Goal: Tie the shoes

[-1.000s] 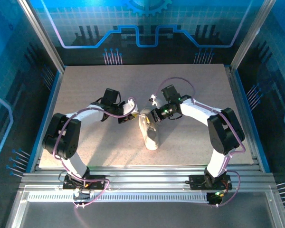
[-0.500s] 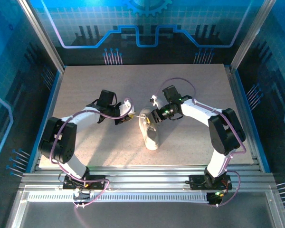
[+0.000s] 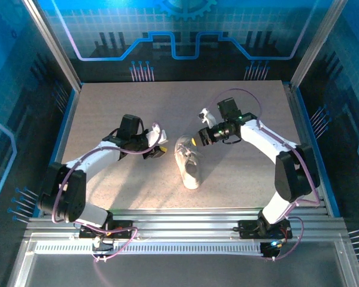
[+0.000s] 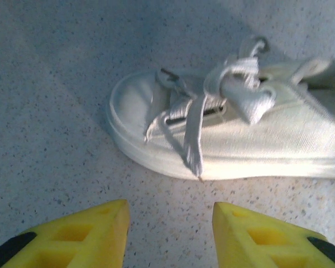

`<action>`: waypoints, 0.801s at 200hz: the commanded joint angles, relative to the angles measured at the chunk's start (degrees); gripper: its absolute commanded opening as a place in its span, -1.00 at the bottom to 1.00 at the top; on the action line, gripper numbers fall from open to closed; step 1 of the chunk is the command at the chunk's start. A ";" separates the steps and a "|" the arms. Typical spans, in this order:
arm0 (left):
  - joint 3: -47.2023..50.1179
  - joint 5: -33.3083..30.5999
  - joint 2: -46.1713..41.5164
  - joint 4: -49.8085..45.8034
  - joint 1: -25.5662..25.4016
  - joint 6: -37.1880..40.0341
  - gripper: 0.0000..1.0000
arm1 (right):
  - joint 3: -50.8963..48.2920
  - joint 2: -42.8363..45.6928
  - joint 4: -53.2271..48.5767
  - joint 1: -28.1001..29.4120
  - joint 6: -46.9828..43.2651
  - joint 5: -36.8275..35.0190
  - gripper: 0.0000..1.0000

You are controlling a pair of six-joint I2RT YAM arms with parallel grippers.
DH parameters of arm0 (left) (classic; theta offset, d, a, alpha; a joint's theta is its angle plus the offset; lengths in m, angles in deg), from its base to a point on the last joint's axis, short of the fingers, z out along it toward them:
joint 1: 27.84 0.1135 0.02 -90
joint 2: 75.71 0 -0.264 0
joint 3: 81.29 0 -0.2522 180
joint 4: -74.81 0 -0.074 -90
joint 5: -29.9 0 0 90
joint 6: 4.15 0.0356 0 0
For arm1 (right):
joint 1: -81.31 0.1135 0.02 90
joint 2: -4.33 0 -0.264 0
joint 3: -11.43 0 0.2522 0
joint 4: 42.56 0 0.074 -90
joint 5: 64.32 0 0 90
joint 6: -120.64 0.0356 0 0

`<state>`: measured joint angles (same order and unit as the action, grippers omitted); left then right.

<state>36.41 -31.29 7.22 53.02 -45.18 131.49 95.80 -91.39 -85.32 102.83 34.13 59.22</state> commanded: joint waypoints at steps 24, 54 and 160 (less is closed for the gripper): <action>-2.13 -4.65 1.53 1.04 -9.34 -15.78 -0.10 | -0.21 -1.95 1.22 -0.77 5.53 -2.46 -0.15; -1.10 -5.90 2.80 5.75 -11.61 -24.97 -0.09 | -1.65 -2.40 3.12 -1.24 8.27 -3.11 -0.17; -1.92 -6.06 9.38 9.69 -13.15 -32.08 -0.38 | -0.16 -10.51 11.07 -0.68 18.85 -0.02 -0.19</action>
<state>35.91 -37.65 15.09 63.00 -58.03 99.63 94.18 -99.02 -77.88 102.13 48.58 56.53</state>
